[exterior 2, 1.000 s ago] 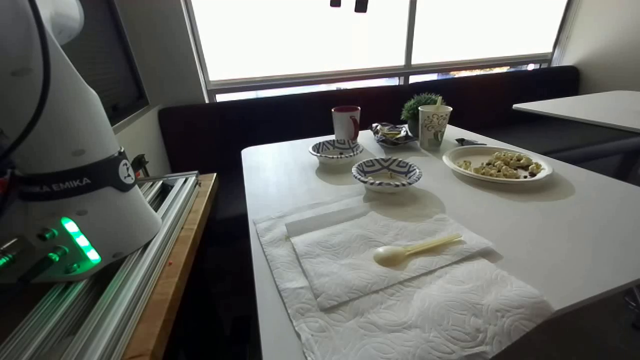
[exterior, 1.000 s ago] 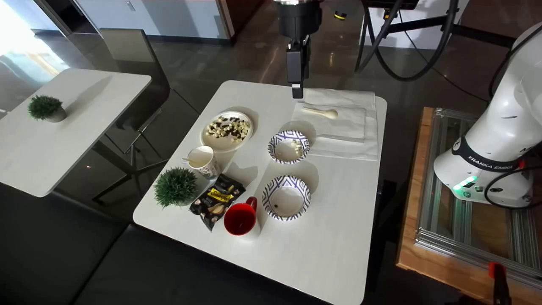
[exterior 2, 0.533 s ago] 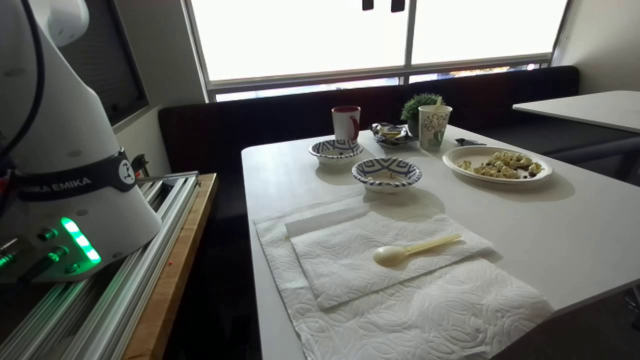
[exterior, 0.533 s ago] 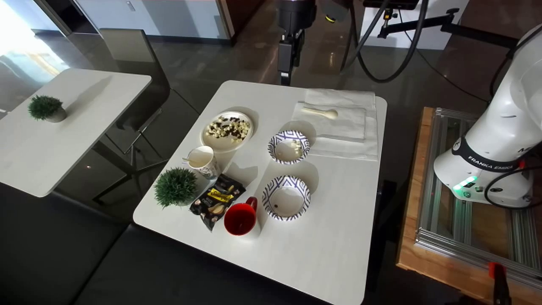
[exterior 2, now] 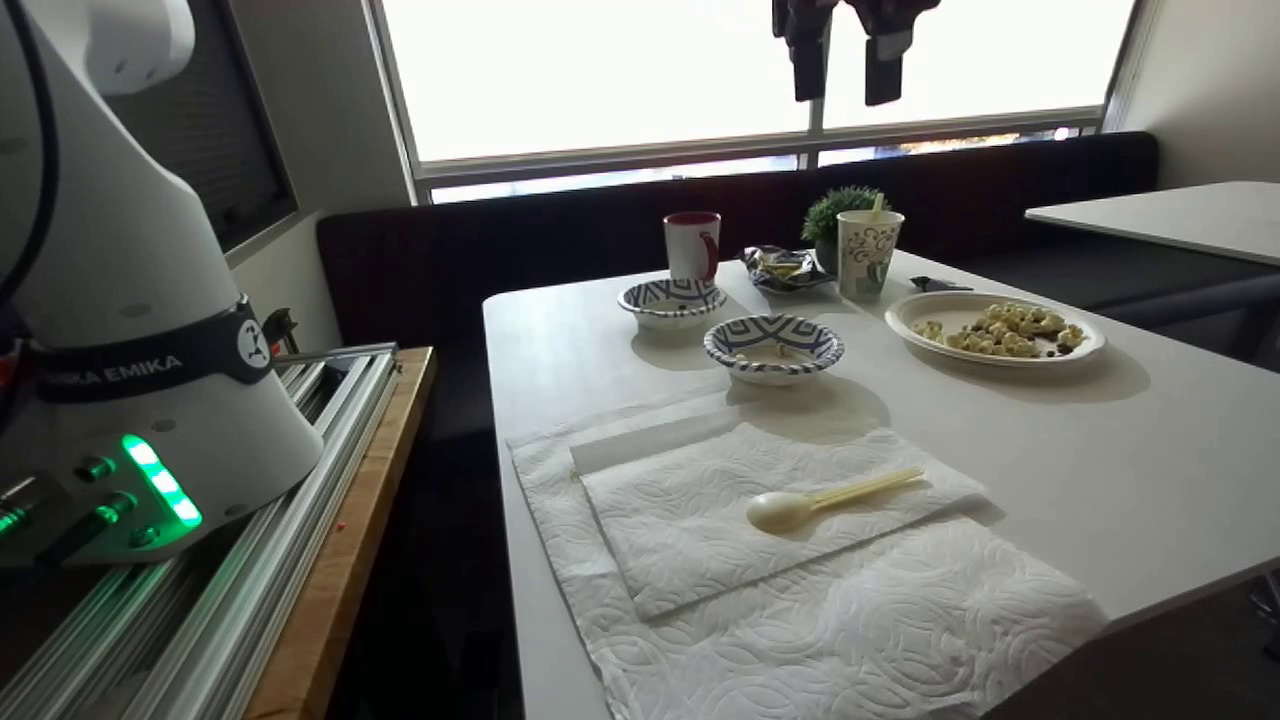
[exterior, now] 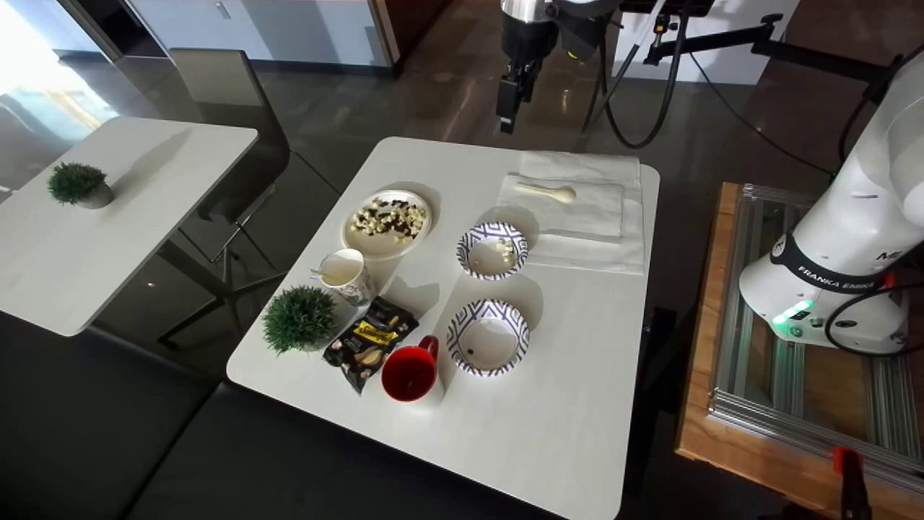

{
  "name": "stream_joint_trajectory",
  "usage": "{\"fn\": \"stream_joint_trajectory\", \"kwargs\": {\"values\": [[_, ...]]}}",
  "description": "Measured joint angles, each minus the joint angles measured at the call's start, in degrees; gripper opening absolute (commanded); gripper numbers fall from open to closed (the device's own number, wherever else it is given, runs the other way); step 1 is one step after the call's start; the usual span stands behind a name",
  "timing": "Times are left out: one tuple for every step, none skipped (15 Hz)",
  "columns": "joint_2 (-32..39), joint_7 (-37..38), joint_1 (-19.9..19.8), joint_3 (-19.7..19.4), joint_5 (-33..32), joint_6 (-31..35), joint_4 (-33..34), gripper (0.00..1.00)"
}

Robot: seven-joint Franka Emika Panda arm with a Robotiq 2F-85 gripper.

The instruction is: Take the plastic spoon off of the paper towel

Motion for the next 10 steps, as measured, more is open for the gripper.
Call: {"fn": "stream_joint_trajectory", "kwargs": {"values": [[0.77,-0.13,-0.49,-0.81,0.00,0.18,-0.21,1.00],[1.57,-0.45,-0.90,-1.58,0.00,0.50,-0.35,1.00],[2.47,-0.90,-1.21,-2.34,0.03,0.87,-0.51,1.00],[3.41,-1.64,-1.49,-3.04,0.03,1.74,-0.71,1.00],[4.47,-2.48,-1.80,-3.65,0.03,3.04,-0.84,1.00],[5.67,-3.37,-2.12,-4.20,0.03,4.43,-0.88,1.00],[7.00,-4.46,-2.48,-4.68,0.03,6.00,-0.90,1.00],[8.41,-5.47,-2.77,-5.13,0.03,7.35,-0.91,1.00],[9.96,-6.46,-3.08,-5.47,0.05,8.52,-0.91,1.00],[11.50,-7.40,-3.37,-5.70,0.06,9.59,-0.90,1.00]]}}
